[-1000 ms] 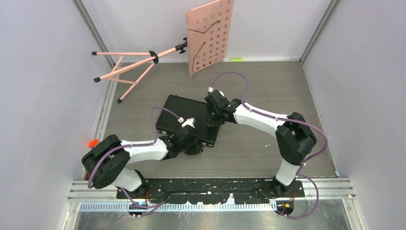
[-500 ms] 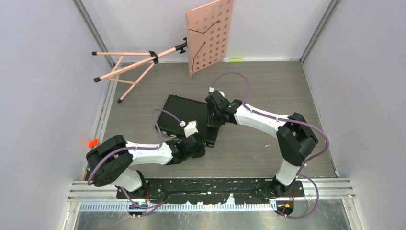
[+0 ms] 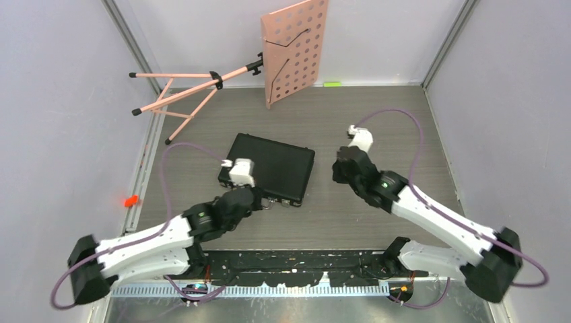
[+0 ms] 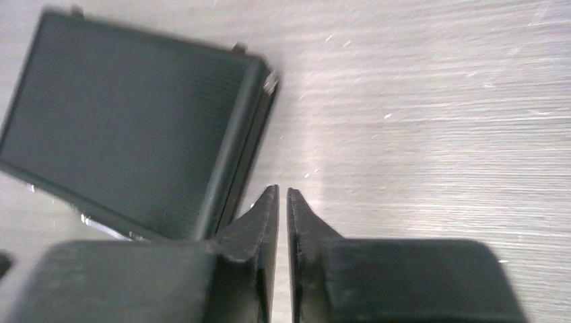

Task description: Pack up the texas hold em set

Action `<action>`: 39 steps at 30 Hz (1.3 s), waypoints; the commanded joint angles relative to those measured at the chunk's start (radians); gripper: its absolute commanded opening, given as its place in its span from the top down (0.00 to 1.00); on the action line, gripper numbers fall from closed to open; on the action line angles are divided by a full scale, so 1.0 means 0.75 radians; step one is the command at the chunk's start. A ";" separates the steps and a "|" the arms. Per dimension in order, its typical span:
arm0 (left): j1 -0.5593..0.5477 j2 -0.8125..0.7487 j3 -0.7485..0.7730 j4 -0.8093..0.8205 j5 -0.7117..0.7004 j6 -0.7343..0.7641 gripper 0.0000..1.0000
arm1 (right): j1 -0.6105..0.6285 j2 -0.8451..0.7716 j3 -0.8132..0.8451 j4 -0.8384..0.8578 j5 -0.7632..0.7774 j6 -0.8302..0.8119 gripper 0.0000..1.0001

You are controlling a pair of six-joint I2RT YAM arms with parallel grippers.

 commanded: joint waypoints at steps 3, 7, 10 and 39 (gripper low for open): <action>0.043 -0.481 -0.200 -0.071 -0.444 0.261 0.86 | -0.002 -0.381 -0.428 0.527 0.438 -0.358 0.60; 0.073 -0.675 -0.296 0.026 -0.470 0.453 0.19 | -0.004 -0.585 -0.603 0.667 0.652 -0.476 0.32; 0.077 -0.758 -0.338 0.095 -0.482 0.605 0.01 | -0.006 -0.694 -0.667 0.712 0.822 -0.572 0.27; 0.934 0.531 -0.391 1.529 0.047 1.109 0.00 | -0.783 0.336 -0.884 2.065 0.360 -0.701 0.15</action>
